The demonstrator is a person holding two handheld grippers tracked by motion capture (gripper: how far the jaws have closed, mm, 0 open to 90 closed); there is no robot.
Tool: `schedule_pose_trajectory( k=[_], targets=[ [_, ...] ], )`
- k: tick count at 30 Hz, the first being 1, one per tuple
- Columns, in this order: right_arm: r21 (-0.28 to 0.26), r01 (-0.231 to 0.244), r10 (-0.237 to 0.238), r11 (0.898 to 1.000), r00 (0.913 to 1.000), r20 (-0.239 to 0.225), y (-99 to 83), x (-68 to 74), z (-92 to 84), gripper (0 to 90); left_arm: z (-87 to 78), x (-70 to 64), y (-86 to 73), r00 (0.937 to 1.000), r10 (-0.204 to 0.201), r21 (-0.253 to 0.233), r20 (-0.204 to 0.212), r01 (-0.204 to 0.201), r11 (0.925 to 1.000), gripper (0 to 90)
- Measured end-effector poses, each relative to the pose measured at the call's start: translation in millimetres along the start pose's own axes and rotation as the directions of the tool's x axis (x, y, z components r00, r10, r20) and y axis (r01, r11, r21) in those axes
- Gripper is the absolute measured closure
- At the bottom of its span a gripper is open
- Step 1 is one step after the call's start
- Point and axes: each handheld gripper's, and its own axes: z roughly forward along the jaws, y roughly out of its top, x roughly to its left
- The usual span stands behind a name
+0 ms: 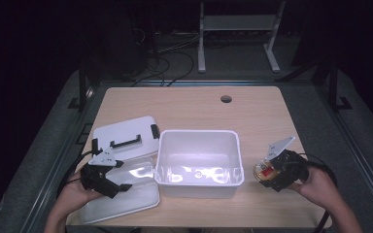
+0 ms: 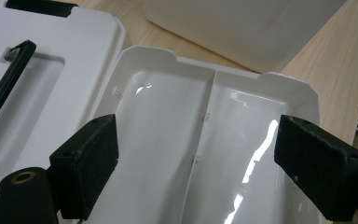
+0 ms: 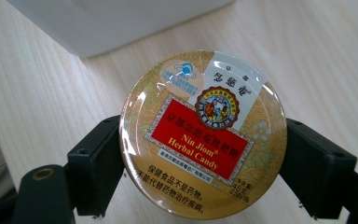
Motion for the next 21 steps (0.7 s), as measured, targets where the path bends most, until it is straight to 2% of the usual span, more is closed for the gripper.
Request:
schedule_pose_trajectory(
  k=[10, 11, 21],
  targets=[
    [-0.008, 0.034, -0.034, 0.999, 0.9994, -0.006, 17.9, -1.4, -20.9, 20.0, -0.1, 1.1, -1.1, 0.9999, -0.006, 0.005, -0.015, 0.006, 1.0, 10.6],
    [-0.01, 0.047, -0.047, 0.999, 0.9989, -0.004, 21.4, -2.5, -24.8, 20.1, 0.2, 1.1, -0.8, 0.9999, -0.009, 0.005, -0.014, 0.009, 0.9999, 9.7],
    [-0.029, 0.071, -0.071, 0.997, 0.9975, -0.001, 39.1, -4.2, -47.0, 20.1, 3.5, 0.7, 0.2, 0.9999, -0.004, 0.012, -0.01, 0.004, 0.9999, 8.7]
  ],
)
